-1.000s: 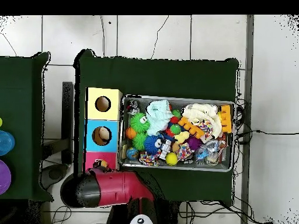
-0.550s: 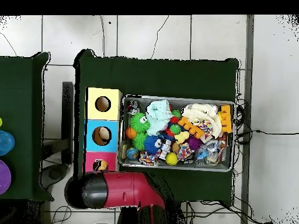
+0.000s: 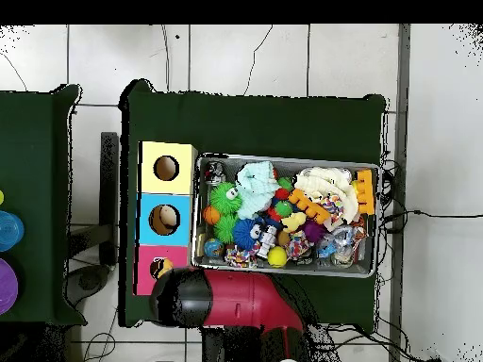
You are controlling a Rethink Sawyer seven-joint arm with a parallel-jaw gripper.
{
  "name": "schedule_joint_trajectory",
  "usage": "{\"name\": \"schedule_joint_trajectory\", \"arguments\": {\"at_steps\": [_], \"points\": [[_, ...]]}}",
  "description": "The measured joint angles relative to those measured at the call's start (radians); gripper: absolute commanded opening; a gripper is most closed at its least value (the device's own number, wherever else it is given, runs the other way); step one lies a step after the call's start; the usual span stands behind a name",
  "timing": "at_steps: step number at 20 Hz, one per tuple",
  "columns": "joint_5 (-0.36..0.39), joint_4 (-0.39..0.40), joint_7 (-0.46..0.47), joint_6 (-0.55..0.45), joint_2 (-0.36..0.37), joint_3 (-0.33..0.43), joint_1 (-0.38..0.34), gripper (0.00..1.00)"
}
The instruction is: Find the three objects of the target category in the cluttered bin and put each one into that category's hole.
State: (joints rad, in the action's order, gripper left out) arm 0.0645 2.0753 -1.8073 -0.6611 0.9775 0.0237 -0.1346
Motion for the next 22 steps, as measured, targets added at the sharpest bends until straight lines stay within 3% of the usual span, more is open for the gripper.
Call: {"name": "schedule_joint_trajectory", "arguments": {"at_steps": [8,14,22], "points": [[0.162,-0.072,0.001,-0.001,-0.031,0.046,-0.136,0.0],[0.235,-0.153,0.021,-0.035,-0.042,0.121,-0.248,0.0],[0.303,-0.276,0.123,-0.064,-0.089,0.255,-0.382,0.0]]}}
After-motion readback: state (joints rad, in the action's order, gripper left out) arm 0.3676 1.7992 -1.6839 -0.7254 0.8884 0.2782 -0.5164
